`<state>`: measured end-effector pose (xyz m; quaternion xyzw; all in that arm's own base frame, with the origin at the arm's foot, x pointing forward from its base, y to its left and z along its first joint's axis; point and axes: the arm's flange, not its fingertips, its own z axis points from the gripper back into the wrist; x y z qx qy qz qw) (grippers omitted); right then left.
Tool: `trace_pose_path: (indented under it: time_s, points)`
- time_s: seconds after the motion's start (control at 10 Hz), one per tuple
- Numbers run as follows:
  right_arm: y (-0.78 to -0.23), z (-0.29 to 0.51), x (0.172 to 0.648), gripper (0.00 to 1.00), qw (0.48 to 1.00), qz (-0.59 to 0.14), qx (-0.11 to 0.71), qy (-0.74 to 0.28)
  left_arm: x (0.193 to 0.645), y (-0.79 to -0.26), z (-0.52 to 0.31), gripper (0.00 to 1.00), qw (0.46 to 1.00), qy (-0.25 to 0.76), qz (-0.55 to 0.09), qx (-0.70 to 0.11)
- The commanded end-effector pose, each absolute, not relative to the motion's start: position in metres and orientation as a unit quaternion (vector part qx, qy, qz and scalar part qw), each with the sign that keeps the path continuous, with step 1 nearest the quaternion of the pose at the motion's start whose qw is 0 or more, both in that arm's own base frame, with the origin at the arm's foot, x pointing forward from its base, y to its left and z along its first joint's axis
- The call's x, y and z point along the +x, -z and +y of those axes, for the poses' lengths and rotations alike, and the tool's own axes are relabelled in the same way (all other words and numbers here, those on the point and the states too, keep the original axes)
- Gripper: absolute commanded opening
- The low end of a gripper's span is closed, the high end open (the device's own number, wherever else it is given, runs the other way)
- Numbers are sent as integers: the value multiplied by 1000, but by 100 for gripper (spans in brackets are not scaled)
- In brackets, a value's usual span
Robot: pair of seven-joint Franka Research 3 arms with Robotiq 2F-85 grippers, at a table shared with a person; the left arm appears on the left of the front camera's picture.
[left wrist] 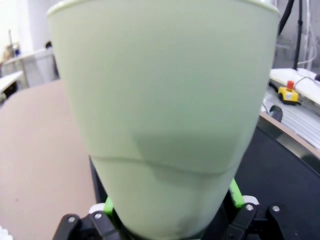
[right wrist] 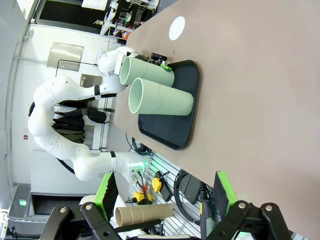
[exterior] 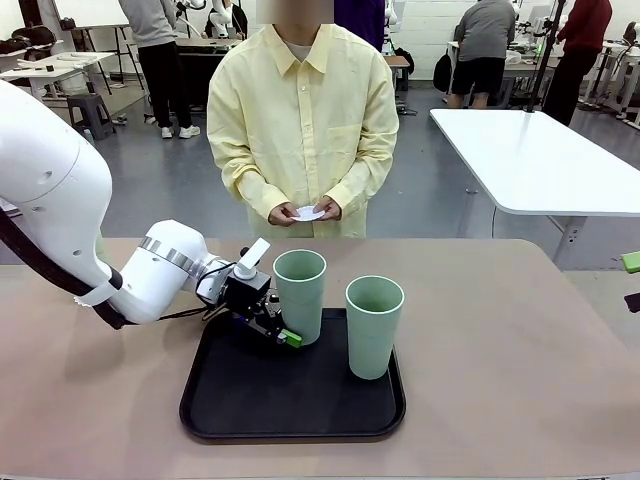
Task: Place coasters on the table and set cups on them.
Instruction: Take one Reusable plastic cup from the Flat Tray and place it on a coaster set by the human.
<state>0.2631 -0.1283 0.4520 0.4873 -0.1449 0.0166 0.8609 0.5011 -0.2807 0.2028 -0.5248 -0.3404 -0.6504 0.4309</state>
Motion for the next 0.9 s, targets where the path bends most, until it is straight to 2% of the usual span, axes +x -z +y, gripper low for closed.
trace_pose_path:
  time_s: [0.0,0.1,0.2,0.3,0.5,0.8]
  points:
    - [-452,-129,264,100,857,-148,493,-24,507,-206,-282,44,420,654,-332,-535]
    - [-452,-129,264,100,857,-148,493,-24,507,-205,-282,0,420,655,-332,-534]
    - [-452,-129,264,100,857,-148,493,-24,507,-206,-281,39,420,656,-331,-533]
    - [-452,-129,264,100,857,-148,493,-24,506,-206,-281,0,422,654,-330,-534]
    - [-452,-129,264,100,857,-148,493,-24,494,-223,-276,0,435,643,-327,-540]
    - [-452,-129,264,100,857,-148,493,-24,465,-316,-265,0,433,634,-356,-533]
